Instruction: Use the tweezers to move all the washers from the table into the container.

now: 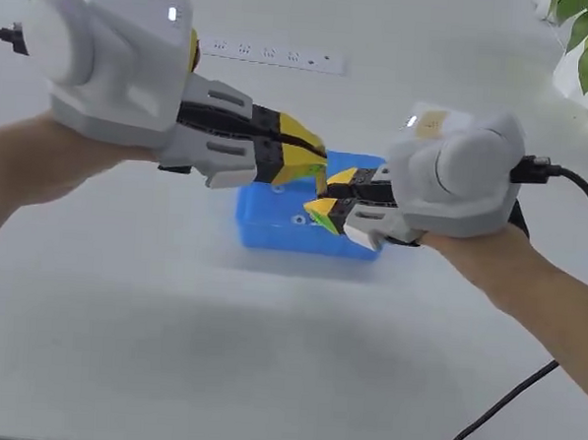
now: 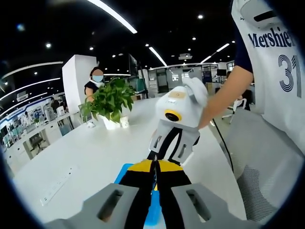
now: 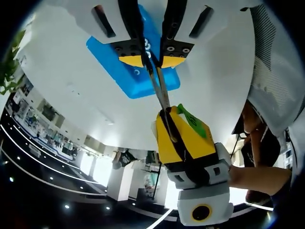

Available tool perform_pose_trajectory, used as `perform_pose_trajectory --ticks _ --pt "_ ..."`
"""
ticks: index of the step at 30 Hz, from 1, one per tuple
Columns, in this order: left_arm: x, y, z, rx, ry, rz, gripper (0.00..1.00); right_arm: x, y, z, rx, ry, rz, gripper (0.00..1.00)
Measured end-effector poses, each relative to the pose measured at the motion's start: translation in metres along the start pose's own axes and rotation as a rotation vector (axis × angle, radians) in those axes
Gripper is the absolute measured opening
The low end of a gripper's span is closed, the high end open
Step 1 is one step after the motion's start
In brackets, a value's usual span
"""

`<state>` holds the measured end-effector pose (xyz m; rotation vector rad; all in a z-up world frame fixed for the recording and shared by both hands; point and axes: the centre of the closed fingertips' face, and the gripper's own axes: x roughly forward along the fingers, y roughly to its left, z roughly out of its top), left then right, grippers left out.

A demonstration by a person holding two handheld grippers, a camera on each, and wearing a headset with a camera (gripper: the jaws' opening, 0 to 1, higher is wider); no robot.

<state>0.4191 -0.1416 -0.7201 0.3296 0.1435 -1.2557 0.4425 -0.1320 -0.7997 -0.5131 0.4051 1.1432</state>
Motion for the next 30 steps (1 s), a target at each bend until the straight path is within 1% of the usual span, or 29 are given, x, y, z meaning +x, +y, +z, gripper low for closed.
perform_pose_trajectory --ticks 2,3,6,7,8,10,11,12,13,14,15,16,18,19,20,21,22,23,24,25,26,27,29,30 --pt "-0.007 -0.002 0.006 0.001 -0.014 0.009 0.05 -0.007 0.004 0.006 -0.015 -0.018 0.005 0.12" --pt "-0.01 -0.004 0.008 0.009 -0.012 0.013 0.05 -0.011 0.005 0.008 -0.039 -0.014 0.003 0.12" --pt "-0.016 -0.012 0.012 0.017 -0.019 0.007 0.05 -0.02 0.012 0.012 -0.066 -0.016 0.014 0.11" --pt "-0.017 -0.015 0.013 0.017 -0.019 0.005 0.05 -0.023 0.014 0.012 -0.077 -0.016 0.019 0.11" --pt "-0.02 -0.02 0.013 0.015 -0.017 -0.004 0.05 -0.026 0.019 0.011 -0.087 -0.013 0.029 0.11" --pt "-0.022 -0.029 0.01 0.006 -0.009 -0.027 0.06 -0.03 0.027 0.008 -0.108 -0.001 0.044 0.11" --pt "-0.023 -0.034 0.004 0.007 0.009 -0.033 0.06 -0.031 0.032 0.003 -0.133 0.021 0.056 0.11" --pt "-0.024 -0.04 -0.003 -0.006 0.029 -0.048 0.06 -0.032 0.037 -0.003 -0.153 0.047 0.067 0.11" --pt "-0.024 -0.043 -0.008 -0.008 0.038 -0.051 0.06 -0.031 0.04 -0.007 -0.165 0.061 0.071 0.11" --pt "-0.024 -0.047 -0.015 -0.019 0.052 -0.054 0.06 -0.031 0.043 -0.01 -0.175 0.074 0.073 0.11" --pt "-0.024 -0.05 -0.019 -0.027 0.057 -0.058 0.06 -0.03 0.047 -0.016 -0.196 0.094 0.082 0.11" --pt "-0.023 -0.053 -0.023 -0.031 0.062 -0.059 0.06 -0.029 0.05 -0.019 -0.194 0.103 0.086 0.11" --pt "-0.02 -0.061 -0.036 -0.04 0.092 -0.066 0.06 -0.026 0.056 -0.03 -0.202 0.133 0.095 0.1" --pt "-0.018 -0.064 -0.04 -0.039 0.099 -0.068 0.06 -0.024 0.058 -0.037 -0.201 0.151 0.098 0.1" --pt "-0.017 -0.065 -0.042 -0.04 0.102 -0.068 0.06 -0.022 0.059 -0.042 -0.208 0.168 0.093 0.1" --pt "-0.013 -0.067 -0.049 -0.047 0.114 -0.066 0.06 -0.021 0.059 -0.05 -0.222 0.197 0.08 0.1" --pt "-0.01 -0.069 -0.055 -0.06 0.116 -0.067 0.06 -0.019 0.061 -0.054 -0.22 0.209 0.082 0.1" --pt "-0.007 -0.07 -0.059 -0.068 0.118 -0.061 0.05 -0.017 0.063 -0.061 -0.225 0.231 0.078 0.1" --pt "-0.005 -0.069 -0.065 -0.076 0.131 -0.051 0.05 -0.016 0.061 -0.066 -0.236 0.252 0.066 0.1" --pt "-0.003 -0.069 -0.075 -0.077 0.163 -0.043 0.05 -0.016 0.06 -0.07 -0.244 0.275 0.054 0.1" --pt "-0.001 -0.069 -0.082 -0.082 0.186 -0.038 0.05 -0.015 0.06 -0.074 -0.251 0.294 0.049 0.1" --pt "0.0 -0.071 -0.092 -0.103 0.23 -0.047 0.05 -0.014 0.06 -0.078 -0.25 0.312 0.043 0.1" --pt "0.004 -0.07 -0.1 -0.098 0.251 -0.045 0.05 -0.011 0.058 -0.083 -0.253 0.338 0.026 0.1" --pt "0.006 -0.069 -0.102 -0.104 0.256 -0.045 0.05 -0.01 0.057 -0.087 -0.27 0.362 0.024 0.1"
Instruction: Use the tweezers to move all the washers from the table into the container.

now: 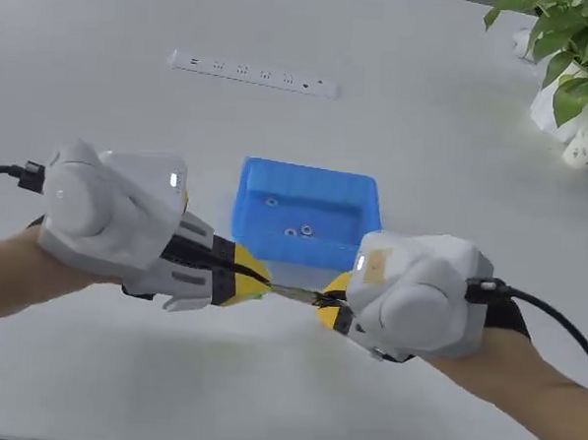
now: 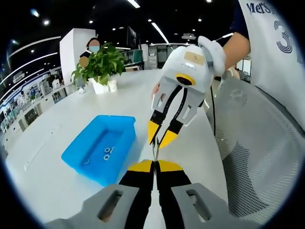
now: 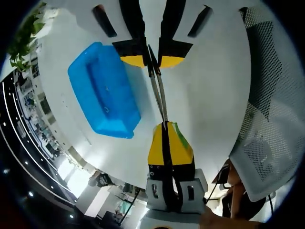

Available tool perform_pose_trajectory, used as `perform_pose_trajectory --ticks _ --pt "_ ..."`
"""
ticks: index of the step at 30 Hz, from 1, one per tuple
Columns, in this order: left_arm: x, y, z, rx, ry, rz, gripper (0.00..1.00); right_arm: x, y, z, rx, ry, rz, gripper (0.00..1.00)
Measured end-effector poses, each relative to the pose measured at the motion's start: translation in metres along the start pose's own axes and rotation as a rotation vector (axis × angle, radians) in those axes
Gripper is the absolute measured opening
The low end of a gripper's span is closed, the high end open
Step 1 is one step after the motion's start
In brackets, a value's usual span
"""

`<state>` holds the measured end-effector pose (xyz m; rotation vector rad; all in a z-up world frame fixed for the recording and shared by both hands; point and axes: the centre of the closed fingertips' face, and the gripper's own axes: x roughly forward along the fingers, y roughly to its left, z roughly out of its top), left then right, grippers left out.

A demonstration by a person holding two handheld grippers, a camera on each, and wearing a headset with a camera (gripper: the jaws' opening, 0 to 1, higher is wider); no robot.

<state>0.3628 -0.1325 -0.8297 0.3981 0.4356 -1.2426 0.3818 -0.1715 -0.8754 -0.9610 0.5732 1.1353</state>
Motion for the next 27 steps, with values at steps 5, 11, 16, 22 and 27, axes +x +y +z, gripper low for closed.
perform_pose_trajectory --ticks 5,11,16,22,27 --pt "0.009 0.008 -0.021 0.0 0.098 0.01 0.06 0.008 -0.004 -0.006 0.03 0.054 -0.022 0.11" --pt "0.014 0.017 -0.042 0.021 0.206 0.03 0.05 0.016 -0.01 -0.005 0.069 0.074 -0.034 0.12" --pt "0.013 0.026 -0.048 0.022 0.216 0.052 0.06 0.018 -0.01 -0.005 0.092 0.065 -0.018 0.11" --pt "0.017 0.025 -0.059 0.043 0.262 0.035 0.06 0.018 -0.008 -0.004 0.087 0.061 -0.007 0.12" --pt "0.016 0.023 -0.058 0.043 0.26 0.036 0.06 0.016 -0.003 -0.005 0.144 0.039 0.035 0.11"
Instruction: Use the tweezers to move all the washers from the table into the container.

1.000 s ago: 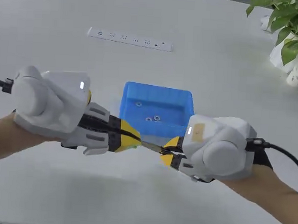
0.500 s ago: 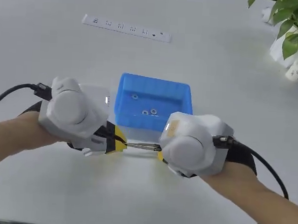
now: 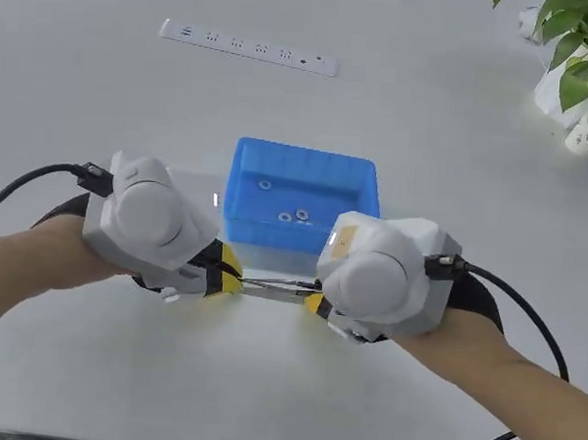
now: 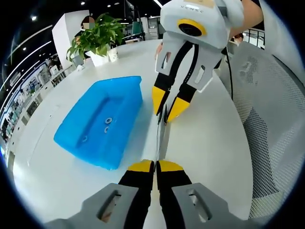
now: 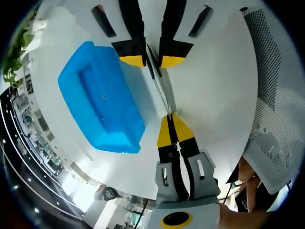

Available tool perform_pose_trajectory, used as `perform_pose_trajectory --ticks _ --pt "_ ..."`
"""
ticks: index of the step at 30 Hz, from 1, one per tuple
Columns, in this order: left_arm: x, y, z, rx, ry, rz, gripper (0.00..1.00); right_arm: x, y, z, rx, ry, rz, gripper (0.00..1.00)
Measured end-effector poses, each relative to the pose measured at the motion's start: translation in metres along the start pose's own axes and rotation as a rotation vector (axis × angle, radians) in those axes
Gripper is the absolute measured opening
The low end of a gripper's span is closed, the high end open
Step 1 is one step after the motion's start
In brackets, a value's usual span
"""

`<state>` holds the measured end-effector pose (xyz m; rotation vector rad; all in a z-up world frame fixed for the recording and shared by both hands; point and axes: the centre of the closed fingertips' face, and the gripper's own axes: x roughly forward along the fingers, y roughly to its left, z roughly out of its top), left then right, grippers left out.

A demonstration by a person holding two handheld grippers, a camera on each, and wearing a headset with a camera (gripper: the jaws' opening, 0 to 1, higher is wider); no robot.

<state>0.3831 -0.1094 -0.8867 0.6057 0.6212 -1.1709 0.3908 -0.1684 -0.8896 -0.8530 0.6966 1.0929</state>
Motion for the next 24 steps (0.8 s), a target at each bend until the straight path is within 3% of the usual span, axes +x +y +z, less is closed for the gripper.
perform_pose_trajectory --ticks 7,10,18,24 --pt "-0.0002 -0.0002 0.0008 -0.007 0.002 0.009 0.07 0.0 0.0023 -0.0013 0.131 -0.025 0.073 0.13" --pt "-0.0004 0.0 0.0008 -0.008 0.007 0.008 0.07 0.0003 0.001 -0.003 0.155 -0.025 0.094 0.13" --pt "-0.0025 -0.0012 -0.0011 -0.005 0.035 -0.018 0.09 0.0022 0.0027 -0.0018 0.122 -0.002 0.163 0.14" --pt "-0.0067 0.0032 -0.0023 -0.022 0.037 -0.002 0.1 -0.0023 0.0016 -0.0011 0.119 -0.006 0.162 0.18"
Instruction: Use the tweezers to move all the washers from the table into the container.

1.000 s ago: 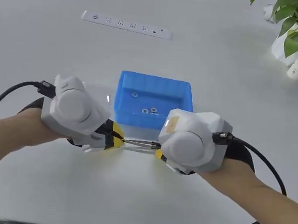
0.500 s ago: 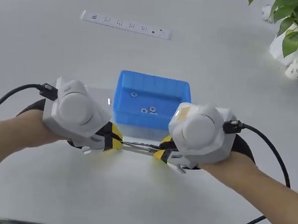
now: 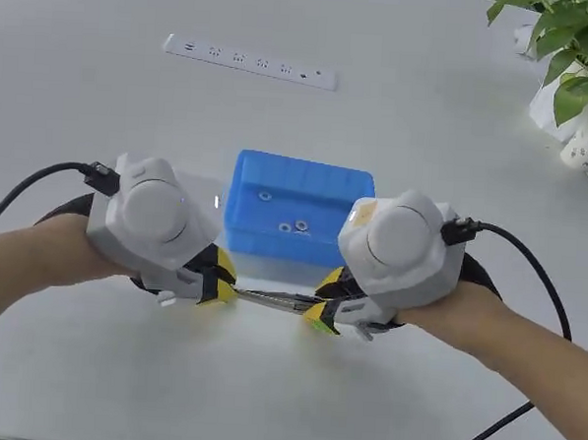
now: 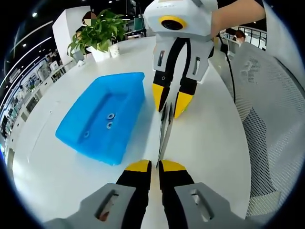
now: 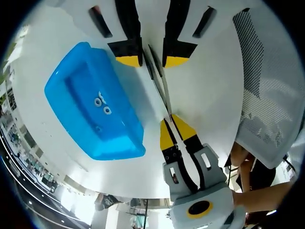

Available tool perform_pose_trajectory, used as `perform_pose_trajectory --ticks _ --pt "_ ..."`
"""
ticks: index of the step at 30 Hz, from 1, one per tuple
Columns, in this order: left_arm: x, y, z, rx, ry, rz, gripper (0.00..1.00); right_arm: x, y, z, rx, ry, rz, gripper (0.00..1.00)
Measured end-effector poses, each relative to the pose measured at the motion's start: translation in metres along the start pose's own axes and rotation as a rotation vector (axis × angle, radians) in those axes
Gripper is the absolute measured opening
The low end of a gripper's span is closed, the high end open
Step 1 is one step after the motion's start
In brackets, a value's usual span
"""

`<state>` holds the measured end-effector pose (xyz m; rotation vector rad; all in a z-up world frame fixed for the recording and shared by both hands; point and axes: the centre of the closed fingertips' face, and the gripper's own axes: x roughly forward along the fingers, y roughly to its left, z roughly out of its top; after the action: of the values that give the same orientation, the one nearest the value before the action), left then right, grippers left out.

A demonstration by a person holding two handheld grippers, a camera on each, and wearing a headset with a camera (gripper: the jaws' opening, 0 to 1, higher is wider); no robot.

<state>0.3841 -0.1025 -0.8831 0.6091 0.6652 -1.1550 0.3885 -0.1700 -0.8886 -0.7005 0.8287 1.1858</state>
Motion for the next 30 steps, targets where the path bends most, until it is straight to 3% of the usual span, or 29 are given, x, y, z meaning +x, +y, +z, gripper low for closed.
perform_pose_trajectory --ticks 3,5,8,11,13,14,15,16,18,21,24,27,30 --pt "-0.007 0.003 0.0 -0.014 -0.008 0.027 0.11 -0.007 0.0 0.003 0.024 -0.035 -0.019 0.18" --pt "-0.015 0.005 -0.001 -0.054 -0.027 0.06 0.12 -0.016 -0.002 0.005 0.042 -0.075 -0.05 0.18" --pt "-0.03 0.0 0.002 -0.143 -0.095 0.085 0.15 -0.03 -0.002 0.0 0.062 -0.12 -0.1 0.17" --pt "-0.051 -0.003 0.002 -0.228 -0.15 0.155 0.15 -0.049 -0.001 -0.004 0.099 -0.182 -0.152 0.17" --pt "-0.069 -0.002 0.003 -0.272 -0.202 0.238 0.14 -0.066 0.0 -0.008 0.139 -0.231 -0.198 0.17" --pt "-0.083 0.005 0.002 -0.258 -0.213 0.337 0.13 -0.072 0.0 -0.009 0.154 -0.244 -0.219 0.17" --pt "-0.091 0.005 0.001 -0.289 -0.223 0.378 0.12 -0.079 -0.001 -0.013 0.18 -0.253 -0.248 0.17" --pt "-0.097 0.003 0.001 -0.331 -0.239 0.397 0.12 -0.081 -0.001 -0.014 0.186 -0.255 -0.256 0.16" --pt "-0.116 -0.007 0.003 -0.358 -0.293 0.449 0.12 -0.094 -0.003 -0.021 0.209 -0.262 -0.311 0.16" --pt "-0.131 -0.021 -0.003 -0.441 -0.307 0.484 0.12 -0.109 -0.002 -0.025 0.275 -0.301 -0.358 0.16" --pt "-0.143 -0.035 -0.005 -0.491 -0.326 0.513 0.12 -0.127 -0.002 -0.022 0.35 -0.382 -0.406 0.16" --pt "-0.154 -0.048 0.01 -0.556 -0.424 0.524 0.15 -0.144 0.002 -0.019 0.413 -0.457 -0.435 0.16" --pt "-0.159 -0.057 0.023 -0.575 -0.475 0.523 0.18 -0.158 0.015 -0.016 0.409 -0.49 -0.45 0.17"
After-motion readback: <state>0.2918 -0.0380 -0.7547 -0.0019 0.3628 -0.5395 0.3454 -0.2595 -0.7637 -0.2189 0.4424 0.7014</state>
